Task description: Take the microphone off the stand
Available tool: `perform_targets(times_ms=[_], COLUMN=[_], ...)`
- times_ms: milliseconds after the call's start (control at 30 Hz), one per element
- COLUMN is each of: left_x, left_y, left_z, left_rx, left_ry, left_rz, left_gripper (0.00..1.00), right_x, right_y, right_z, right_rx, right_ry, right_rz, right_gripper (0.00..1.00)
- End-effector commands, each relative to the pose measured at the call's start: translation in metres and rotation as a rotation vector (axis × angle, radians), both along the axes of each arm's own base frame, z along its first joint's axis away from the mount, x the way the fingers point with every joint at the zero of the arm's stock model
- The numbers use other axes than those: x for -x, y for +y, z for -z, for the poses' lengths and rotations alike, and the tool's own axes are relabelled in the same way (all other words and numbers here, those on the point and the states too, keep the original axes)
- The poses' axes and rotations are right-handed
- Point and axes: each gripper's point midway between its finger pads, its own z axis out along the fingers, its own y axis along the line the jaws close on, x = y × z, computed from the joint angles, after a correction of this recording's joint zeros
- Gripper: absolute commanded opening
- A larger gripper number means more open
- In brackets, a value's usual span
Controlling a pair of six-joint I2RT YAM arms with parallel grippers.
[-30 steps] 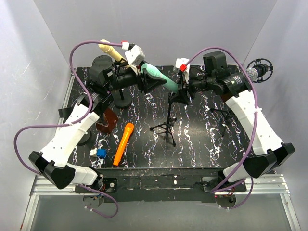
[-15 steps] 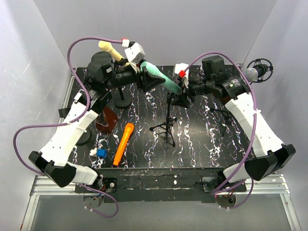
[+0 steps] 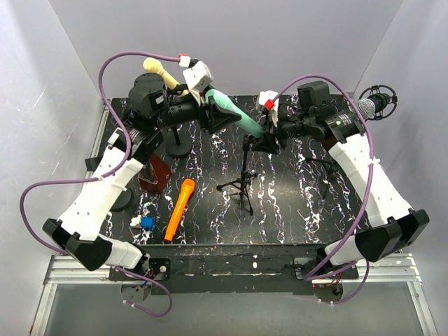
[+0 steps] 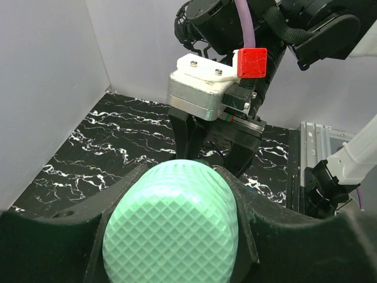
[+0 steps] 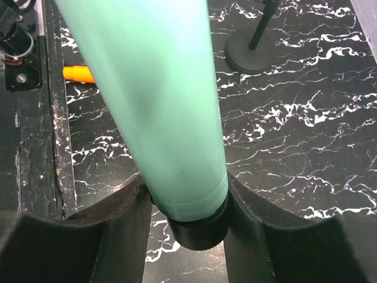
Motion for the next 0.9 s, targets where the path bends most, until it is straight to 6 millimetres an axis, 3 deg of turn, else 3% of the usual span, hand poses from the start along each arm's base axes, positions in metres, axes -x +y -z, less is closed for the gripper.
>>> perform_targets(times_ms=[0,167,300,500,567,667,767,867], left_x=[-0.016,-0.020,-0.021,0.009,0.011,0.007,0.001,0.002], left_y=[0.019,0.031,0.042,0.037,0.044,0.058,0.077,0.095], left_z=[-0.042,-0.069,-0.079,-0.076,-0.080,-0.084,-0.077,-0.057], left_rx=[0.024,0.059,0.074,0.055,0.060,-0.009,-0.145,-0.276], left_ry=[-0.139,-0.152,-0.148,-0.093,-0.106,-0.198,-0.305,-0.340], left_rz=[-0.122,-0.177,-0.205,-0.077,-0.111,-0.182,-0.271,-0.323], left_gripper=[0.00,0.00,0.00,0.00,0.00,0.00,0.00,0.00], right_x=[0.005,0.007,0.007,0.007,0.006,0.007,0.011,0.019], right_y=[-0.011,-0.018,-0.020,-0.018,-0.018,-0.018,-0.021,-0.023], right_z=[0.006,0.012,0.019,0.014,0.007,-0.009,-0.037,-0.058], right_rx=[-0.014,-0.019,-0.002,-0.011,-0.017,-0.041,-0.080,-0.122], right_ry=[0.064,0.096,0.102,0.108,0.115,0.115,0.096,0.062], right_rz=[0.013,0.019,0.007,0.000,0.011,0.046,0.098,0.113], right_gripper=[0.30,0.25,0.24,0.25,0.33,0.64,0.78,0.86])
